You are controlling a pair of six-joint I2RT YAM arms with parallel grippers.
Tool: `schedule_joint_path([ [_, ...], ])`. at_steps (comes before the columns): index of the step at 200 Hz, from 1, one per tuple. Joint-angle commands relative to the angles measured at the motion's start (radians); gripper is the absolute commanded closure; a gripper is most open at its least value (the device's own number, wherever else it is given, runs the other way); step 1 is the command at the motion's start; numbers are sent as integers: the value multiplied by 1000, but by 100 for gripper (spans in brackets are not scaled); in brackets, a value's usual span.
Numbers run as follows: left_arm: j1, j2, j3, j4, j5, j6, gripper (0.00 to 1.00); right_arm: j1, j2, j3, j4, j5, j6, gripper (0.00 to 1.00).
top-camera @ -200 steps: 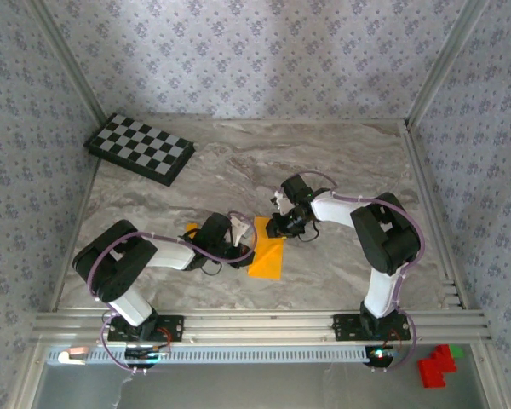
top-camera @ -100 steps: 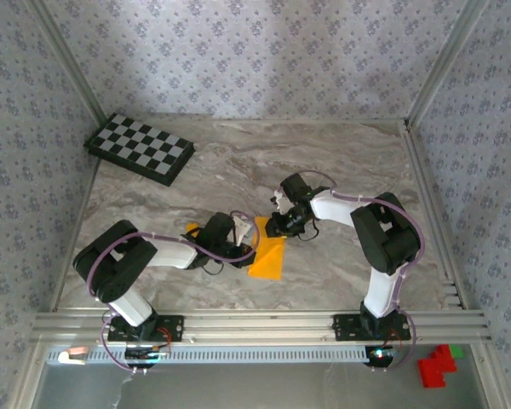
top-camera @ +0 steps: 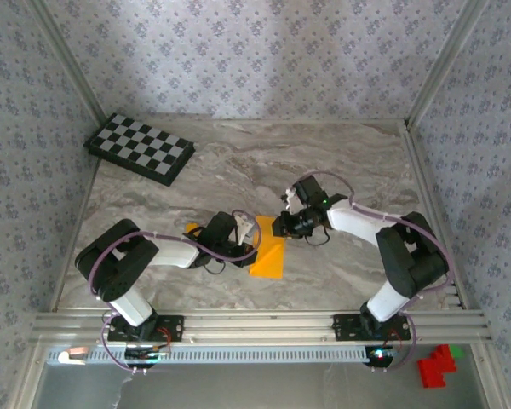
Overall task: Fold a paper plane with a square sheet of paper (pick it up from the middle)
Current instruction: Fold the triangle a second time at the center of the table.
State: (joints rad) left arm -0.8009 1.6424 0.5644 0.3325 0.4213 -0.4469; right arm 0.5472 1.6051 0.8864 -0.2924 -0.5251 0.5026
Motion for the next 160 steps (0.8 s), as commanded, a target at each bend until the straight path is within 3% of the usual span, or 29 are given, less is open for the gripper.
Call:
schedule_joint_path([
  [1, -24, 84, -3, -89, -81, -3, 100, 49, -17, -53, 95, -31, 139, 79],
  [43, -26, 89, 2, -95, -77, -1, 100, 107, 26, -76, 184, -7, 233, 80],
  [160, -27, 95, 6, -107, -78, 2, 100, 103, 89, -135, 192, 28, 238, 81],
])
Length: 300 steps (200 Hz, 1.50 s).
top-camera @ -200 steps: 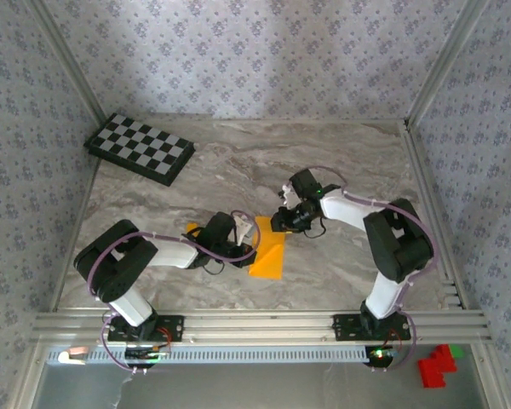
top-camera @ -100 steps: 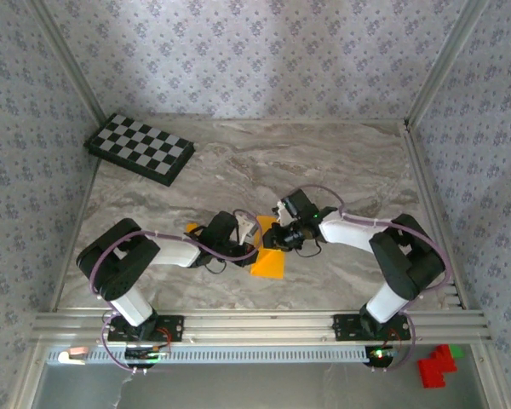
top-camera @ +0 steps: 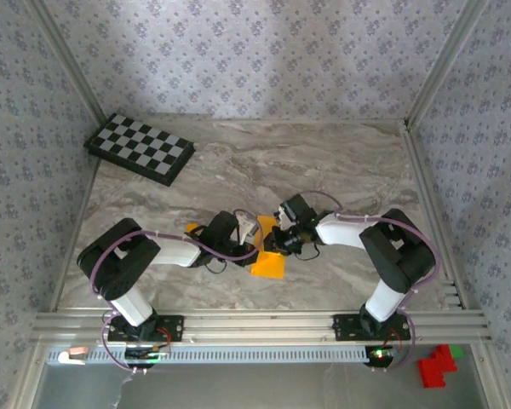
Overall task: Fold a paper plane with a square sheet of paper (pick it up from the middle)
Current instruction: Fold the triangle a second time at the center of the table.
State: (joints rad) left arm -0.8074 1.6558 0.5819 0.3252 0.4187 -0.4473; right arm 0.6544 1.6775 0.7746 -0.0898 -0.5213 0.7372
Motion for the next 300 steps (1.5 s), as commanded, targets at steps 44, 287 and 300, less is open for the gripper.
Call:
schedule_joint_path([
  [44, -21, 87, -10, -112, -81, 7, 100, -23, 36, -38, -25, 35, -29, 81],
  [287, -24, 94, -9, -134, -102, 19, 100, -193, -230, -90, -144, 49, -163, 80],
  [300, -26, 93, -9, -134, -101, 19, 100, -153, -246, -89, -130, 59, -144, 80],
])
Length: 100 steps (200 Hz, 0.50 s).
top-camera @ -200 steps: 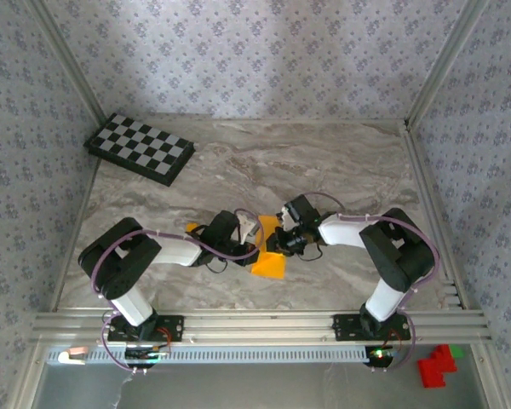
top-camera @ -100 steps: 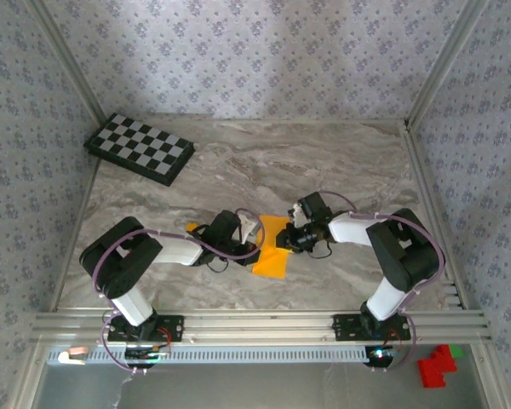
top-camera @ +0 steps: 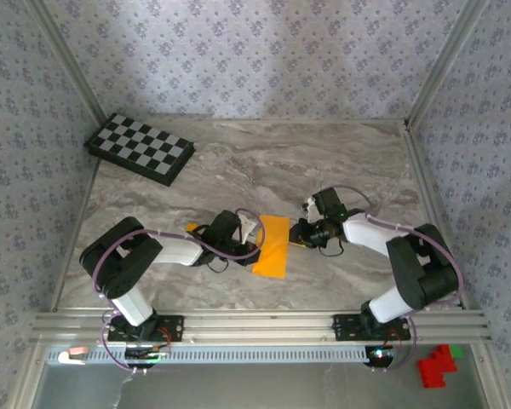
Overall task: Fold a paper plane with a square sheet of paper (pick it up from the middle)
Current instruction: Fold the triangle a second time at the center of the table.
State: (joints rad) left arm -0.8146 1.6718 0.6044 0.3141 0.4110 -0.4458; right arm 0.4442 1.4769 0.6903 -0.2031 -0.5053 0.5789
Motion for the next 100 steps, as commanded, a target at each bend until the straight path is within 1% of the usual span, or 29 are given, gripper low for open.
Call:
schedule_joint_path([
  [1, -18, 77, -32, -122, -94, 17, 100, 61, -45, -5, -15, 43, 16, 80],
  [22, -19, 77, -34, -121, -94, 16, 100, 123, -20, 5, 29, 49, 54, 80],
  [50, -21, 81, -32, -119, -92, 18, 100, 184, 59, 38, 79, 37, 97, 80],
  [100, -21, 80, -32, -122, -91, 19, 100, 208, 184, 57, 143, 11, 123, 80],
])
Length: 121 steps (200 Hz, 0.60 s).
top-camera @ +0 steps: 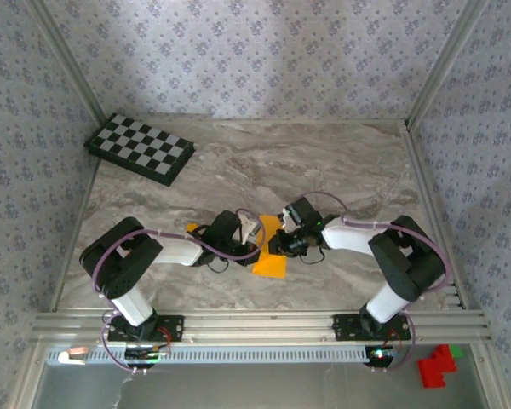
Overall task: Fold a paper plane with a square sheet of paper (pick it up from the middle)
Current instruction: Fold the triangle a second time at the center of the table.
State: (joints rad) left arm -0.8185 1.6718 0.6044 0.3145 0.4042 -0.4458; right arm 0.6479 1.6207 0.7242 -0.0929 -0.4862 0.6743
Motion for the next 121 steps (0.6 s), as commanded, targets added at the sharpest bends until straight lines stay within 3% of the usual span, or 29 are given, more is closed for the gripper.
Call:
schedule_joint_path([
  [1, -17, 80, -32, -123, -84, 20, 100, 5, 42, 23, 31, -8, 27, 80],
  [121, -17, 86, -32, -129, -93, 29, 100, -150, 32, -56, -48, 20, -37, 80],
])
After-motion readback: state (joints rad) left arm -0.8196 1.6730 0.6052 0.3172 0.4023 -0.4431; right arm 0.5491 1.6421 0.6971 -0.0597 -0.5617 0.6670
